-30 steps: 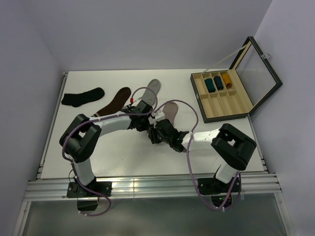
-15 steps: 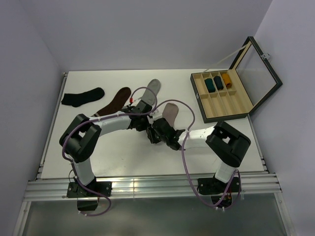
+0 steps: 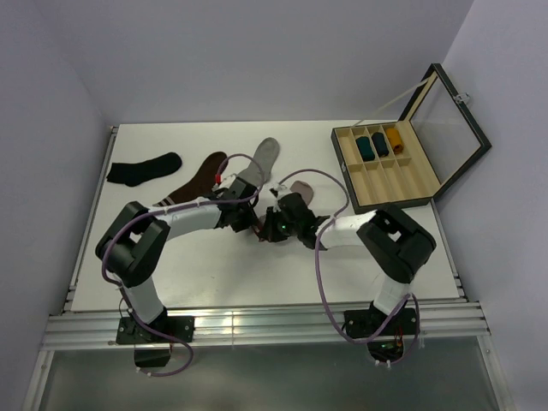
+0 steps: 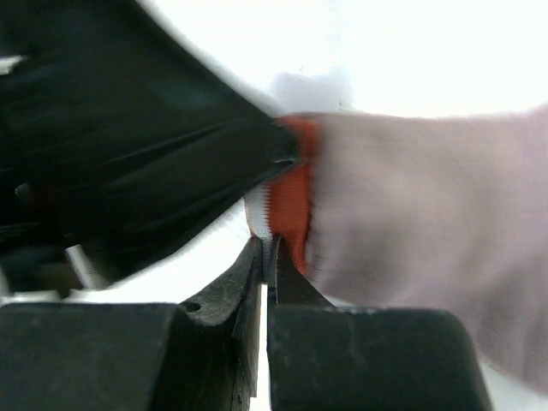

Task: Roll the socks
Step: Roll the sock at the center of the board.

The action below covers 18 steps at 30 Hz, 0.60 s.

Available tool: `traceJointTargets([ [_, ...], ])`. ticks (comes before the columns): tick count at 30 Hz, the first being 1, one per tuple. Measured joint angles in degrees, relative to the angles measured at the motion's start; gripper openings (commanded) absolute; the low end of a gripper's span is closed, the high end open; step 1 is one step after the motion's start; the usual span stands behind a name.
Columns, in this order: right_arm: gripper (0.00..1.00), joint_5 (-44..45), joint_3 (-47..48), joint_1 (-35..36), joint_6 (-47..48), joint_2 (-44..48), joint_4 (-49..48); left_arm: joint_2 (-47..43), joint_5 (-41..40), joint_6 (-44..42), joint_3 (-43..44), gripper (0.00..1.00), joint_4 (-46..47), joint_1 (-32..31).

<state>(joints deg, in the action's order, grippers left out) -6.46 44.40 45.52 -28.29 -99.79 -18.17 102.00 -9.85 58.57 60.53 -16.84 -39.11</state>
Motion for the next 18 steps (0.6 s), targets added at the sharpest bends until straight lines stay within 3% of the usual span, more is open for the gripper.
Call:
traceJointTargets([
  [1,0.0,-3.4,-1.2,-2.2,-2.0,0.0,-1.5,-0.9,0.0,0.7,-1.2,0.55,0.4,0.0],
  [4,0.0,-12.3,-4.9,-7.6,-8.0,-0.1,-6.8,-3.9,0.4,2.0,-4.5,0.75,2.1,0.5],
  [6,0.0,-18.0,-7.6,-10.8,-13.1,-1.3,-12.4,-5.5,0.9,2.6,-5.9,0.79,3.4,0.7],
  [12,0.02,-30.8,-12.0,-16.4,-27.6,-10.0,-31.5,-9.4,3.0,3.2,-10.6,0.79,9.5,1.0],
  [18,0.04,-36.7,-13.2,-19.1,-35.4,-14.7,-39.6,-10.4,5.5,3.2,-15.0,0.67,16.0,1.0],
])
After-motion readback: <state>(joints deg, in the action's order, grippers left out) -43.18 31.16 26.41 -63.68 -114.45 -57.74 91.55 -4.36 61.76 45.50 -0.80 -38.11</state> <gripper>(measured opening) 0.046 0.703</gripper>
